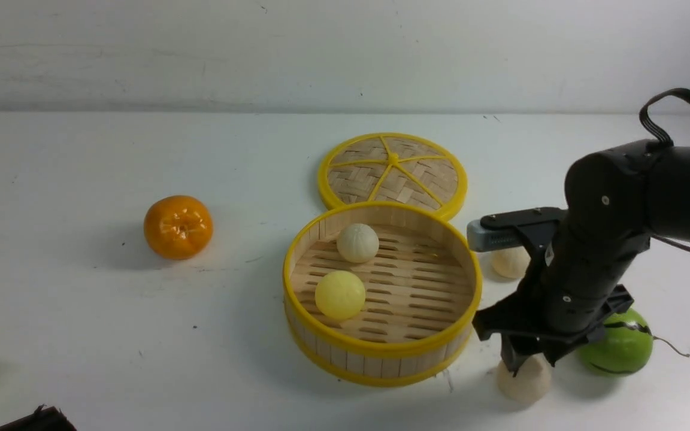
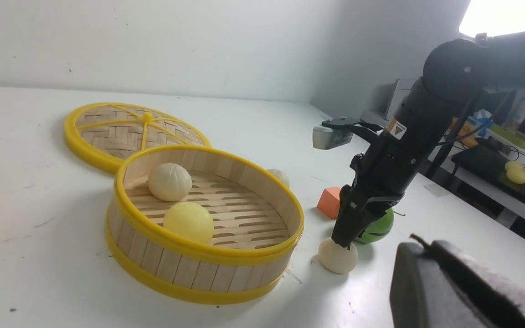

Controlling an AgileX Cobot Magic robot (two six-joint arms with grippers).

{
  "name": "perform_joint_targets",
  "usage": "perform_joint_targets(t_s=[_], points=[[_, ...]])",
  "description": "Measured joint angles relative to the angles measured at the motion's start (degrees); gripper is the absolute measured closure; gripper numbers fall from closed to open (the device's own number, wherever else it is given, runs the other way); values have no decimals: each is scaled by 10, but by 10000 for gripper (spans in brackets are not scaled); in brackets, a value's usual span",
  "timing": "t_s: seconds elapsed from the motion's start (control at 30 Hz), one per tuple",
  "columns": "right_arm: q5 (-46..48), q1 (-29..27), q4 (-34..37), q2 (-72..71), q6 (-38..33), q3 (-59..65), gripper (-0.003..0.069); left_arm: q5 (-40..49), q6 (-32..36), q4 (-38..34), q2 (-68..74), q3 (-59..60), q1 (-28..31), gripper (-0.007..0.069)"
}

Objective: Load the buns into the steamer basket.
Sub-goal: Use the right arm to grab a steamed stuffed bun

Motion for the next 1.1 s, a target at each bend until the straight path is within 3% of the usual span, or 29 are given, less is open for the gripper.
perform_joint_targets(t_s=[0.3, 0.67, 1.1], points=[[-14, 0, 4, 18, 0, 0, 307, 0, 0, 0, 0, 0, 0, 612], [-16, 0, -7, 19, 0, 0, 428, 0, 0, 0, 0, 0, 0, 601], [-14, 0, -11, 36, 0, -4, 432, 0, 0, 0, 0, 0, 0, 585]])
